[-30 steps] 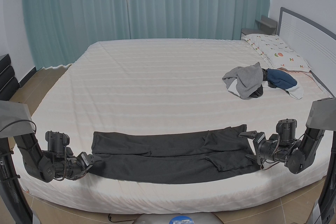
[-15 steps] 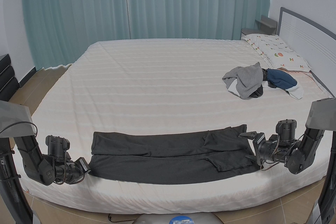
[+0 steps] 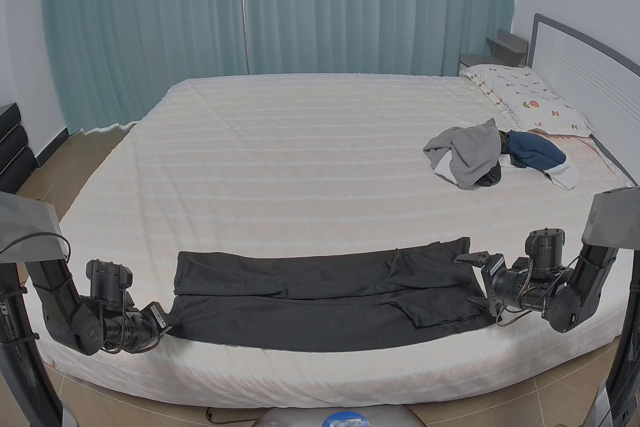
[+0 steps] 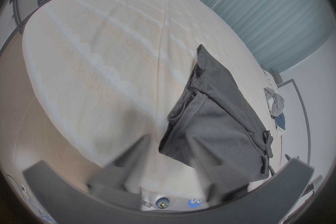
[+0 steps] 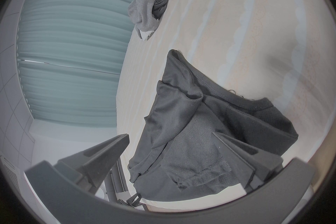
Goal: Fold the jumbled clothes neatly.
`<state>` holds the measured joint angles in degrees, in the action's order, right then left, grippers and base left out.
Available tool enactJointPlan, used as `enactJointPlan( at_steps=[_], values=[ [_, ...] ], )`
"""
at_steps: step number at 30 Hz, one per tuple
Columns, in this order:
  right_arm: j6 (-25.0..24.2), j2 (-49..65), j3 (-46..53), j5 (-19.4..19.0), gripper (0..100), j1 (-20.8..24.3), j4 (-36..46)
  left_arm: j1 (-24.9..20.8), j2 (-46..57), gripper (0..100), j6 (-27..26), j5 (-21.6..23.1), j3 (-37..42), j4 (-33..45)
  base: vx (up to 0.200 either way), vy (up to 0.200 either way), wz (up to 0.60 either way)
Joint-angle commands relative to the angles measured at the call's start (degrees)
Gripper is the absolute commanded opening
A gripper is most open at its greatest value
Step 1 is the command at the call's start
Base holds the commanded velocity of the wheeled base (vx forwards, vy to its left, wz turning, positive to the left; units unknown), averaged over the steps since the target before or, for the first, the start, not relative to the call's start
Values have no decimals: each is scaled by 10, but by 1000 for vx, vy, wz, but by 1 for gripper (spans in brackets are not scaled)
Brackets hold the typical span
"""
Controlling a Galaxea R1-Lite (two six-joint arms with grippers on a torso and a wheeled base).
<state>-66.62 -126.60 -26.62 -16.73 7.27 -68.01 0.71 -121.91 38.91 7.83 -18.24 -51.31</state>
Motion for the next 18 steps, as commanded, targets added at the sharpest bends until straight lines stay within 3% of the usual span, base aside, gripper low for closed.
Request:
enactJointPlan(
  at_steps=[1,10,18],
  values=[
    [-1,0,0,-1,100,-1,0,7,16,100,5,5,0,-4,0,0,0],
    [1,-1,3,0,100,3,-7,18,34,100,42,32,-43,-55,0,0,0],
    [6,-17,10,2,100,8,-36,16,-83,100,42,51,-255,-22,0,0,0]
  ],
)
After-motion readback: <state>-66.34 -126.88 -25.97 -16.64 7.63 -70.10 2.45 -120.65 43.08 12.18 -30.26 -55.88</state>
